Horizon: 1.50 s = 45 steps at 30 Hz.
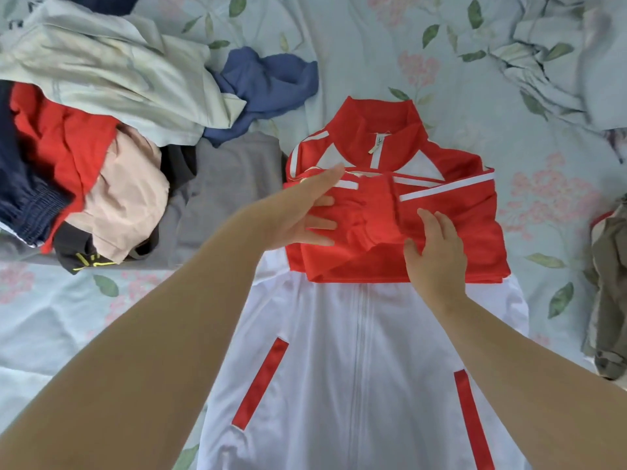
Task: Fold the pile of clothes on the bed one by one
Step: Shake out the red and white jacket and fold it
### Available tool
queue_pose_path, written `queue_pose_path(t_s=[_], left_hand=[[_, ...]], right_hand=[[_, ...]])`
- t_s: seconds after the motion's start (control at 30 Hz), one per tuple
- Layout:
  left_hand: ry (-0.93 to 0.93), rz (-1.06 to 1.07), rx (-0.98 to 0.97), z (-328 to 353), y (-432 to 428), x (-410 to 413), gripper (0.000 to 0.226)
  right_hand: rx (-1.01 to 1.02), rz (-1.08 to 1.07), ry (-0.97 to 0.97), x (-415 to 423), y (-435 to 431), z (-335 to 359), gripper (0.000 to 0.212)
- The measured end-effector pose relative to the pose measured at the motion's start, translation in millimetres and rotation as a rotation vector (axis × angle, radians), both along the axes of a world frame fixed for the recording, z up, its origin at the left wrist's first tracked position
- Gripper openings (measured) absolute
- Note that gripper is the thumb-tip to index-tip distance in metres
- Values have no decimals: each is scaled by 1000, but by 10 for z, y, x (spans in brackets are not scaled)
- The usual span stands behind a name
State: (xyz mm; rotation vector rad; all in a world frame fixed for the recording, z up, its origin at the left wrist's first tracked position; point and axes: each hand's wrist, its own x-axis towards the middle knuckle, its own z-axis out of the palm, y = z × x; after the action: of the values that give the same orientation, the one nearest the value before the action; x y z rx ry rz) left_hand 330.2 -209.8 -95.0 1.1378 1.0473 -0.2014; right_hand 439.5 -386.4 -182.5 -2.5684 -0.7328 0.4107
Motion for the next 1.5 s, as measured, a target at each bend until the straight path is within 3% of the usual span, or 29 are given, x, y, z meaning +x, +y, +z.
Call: queue_pose_path(t_s=[0.07,0.13,0.23,0.37,0.47,0.53,0.63,0.73,0.8,0.87,0.93,1.03,1.1,1.2,1.27,1.33,1.4,1.5], left_hand=[[131,-110,362,-251,-66,93,46],[297,-57,770,-481,-47,85,45],[436,98,779,-684,-9,68,49],[588,145,780,-851,56,123,68],[384,181,777,-985,153,168,47],[319,137,886,-963,225,161,27],[374,222,1023,-907,463,30,22],[472,293,1047,-915,565,36,30],[574,213,1255,-924,423,161,45],[362,13,1574,-988,251,272,45],[208,-300,1711,-1137,178,300,35],[447,-431,1521,-1242,415,197,32],[552,-440,1464,-1253,650,147,36],[576,-413,1565,-1232,709,222,38],[477,-279,1683,-1217,478,298,39],[200,-264,1650,-1230,175,320,39],[-32,-262,1435,-1241,-60,291,38],[-64,-257,1024,-1244,-216,215,69]], right_hand=[[99,-83,-66,108,-63,8,43],[132,-184,-105,242,-115,24,39],[42,-290,-73,450,-171,-4,43],[-105,-286,22,700,-154,-86,63],[-209,-213,48,828,-96,-198,66],[-171,-163,-23,932,-121,-278,51],[-13,-301,-45,1128,-195,-271,29],[-92,-372,-60,1197,-165,-234,35],[-142,-357,-143,1104,-64,-198,49],[-73,-184,-293,971,35,-185,54],[-32,119,-348,851,100,-223,49],[-146,343,-282,792,125,-358,51],[-177,279,-232,841,123,-416,59],[-150,122,-212,855,168,-419,57],[-85,34,-178,782,218,-369,42],[-90,8,-92,701,260,-308,33],[-67,-31,-41,660,323,-251,22],[266,-181,156,568,500,-131,19]])
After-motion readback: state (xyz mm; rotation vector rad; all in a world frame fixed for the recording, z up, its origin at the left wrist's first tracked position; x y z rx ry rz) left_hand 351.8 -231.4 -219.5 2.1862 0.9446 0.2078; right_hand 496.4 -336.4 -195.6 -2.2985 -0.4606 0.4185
